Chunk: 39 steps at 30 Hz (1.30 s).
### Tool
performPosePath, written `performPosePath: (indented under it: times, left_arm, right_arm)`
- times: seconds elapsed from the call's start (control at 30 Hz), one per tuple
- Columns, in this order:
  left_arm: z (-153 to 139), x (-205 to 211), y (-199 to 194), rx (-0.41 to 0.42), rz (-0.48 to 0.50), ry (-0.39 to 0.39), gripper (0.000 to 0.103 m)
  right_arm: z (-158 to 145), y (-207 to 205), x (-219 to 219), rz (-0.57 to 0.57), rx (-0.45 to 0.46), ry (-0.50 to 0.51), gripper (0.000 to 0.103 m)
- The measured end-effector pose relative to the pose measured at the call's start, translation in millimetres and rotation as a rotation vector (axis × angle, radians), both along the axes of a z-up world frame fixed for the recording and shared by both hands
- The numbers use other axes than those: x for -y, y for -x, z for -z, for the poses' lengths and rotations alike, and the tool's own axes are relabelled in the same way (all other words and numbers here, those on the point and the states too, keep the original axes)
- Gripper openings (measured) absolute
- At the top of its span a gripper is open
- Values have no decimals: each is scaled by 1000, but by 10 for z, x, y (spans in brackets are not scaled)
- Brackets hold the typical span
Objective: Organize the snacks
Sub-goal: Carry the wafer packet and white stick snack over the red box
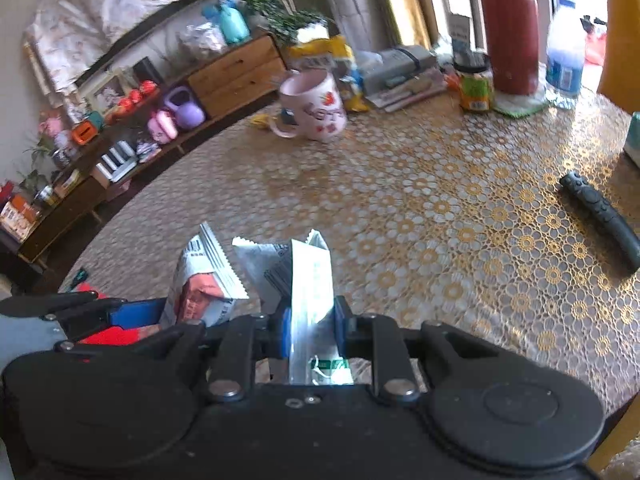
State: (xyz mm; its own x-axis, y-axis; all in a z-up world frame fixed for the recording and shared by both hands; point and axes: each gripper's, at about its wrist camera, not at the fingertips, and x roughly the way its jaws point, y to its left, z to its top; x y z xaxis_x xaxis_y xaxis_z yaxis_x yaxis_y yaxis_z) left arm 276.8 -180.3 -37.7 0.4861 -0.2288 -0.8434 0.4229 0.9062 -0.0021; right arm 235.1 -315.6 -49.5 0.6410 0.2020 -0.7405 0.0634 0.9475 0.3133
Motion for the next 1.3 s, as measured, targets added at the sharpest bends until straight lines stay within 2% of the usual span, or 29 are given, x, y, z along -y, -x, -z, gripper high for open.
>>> performPosePath:
  times: [0.23,0.5,1.0,1.3]
  left_arm:
    - [-263,-472,441,-2,-53,12,55]
    - [-474,-1064,823,16,-124,27,55]
    - [-640,-2170,1267,40,-274,34,55]
    - [-608,-2760,1349,44,-376,20,55]
  right_arm:
    - [-310,397,-417,-77,53,12,19]
    - [-513,658,-934,-159,90,30,19]
    - [-647,842,-2055,-334,116,63,19]
    - [-563,773,-2591,-394,109,79,19]
